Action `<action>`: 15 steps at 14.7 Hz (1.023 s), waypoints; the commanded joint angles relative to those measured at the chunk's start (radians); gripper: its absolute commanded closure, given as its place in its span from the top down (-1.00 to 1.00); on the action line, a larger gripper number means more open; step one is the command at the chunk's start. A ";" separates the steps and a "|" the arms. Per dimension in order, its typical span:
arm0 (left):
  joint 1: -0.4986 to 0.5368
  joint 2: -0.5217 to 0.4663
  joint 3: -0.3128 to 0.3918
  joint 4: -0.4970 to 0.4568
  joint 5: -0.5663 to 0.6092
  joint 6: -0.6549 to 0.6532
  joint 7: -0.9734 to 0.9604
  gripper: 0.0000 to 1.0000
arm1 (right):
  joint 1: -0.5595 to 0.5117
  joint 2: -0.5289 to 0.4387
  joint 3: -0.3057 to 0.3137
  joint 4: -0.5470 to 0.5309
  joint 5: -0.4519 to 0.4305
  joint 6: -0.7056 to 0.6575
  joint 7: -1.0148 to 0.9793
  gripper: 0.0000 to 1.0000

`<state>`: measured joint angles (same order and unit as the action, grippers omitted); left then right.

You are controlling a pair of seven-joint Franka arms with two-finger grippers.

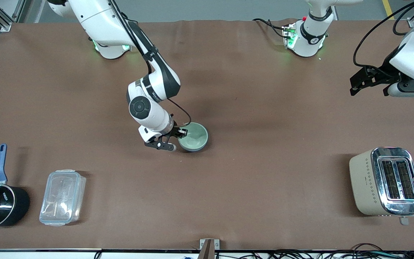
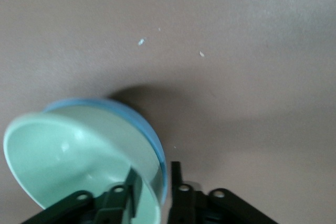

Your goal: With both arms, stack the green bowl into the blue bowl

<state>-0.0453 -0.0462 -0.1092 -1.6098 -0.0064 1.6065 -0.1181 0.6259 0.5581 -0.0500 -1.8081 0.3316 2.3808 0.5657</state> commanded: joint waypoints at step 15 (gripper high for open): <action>0.010 -0.014 -0.006 -0.001 -0.012 0.007 0.025 1.00 | -0.253 -0.325 -0.192 0.283 -0.146 -0.476 -0.246 1.00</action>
<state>-0.0454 -0.0462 -0.1101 -1.6090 -0.0064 1.6094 -0.1181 0.4318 0.2234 -0.2597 -1.5872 0.1979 1.9275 0.3667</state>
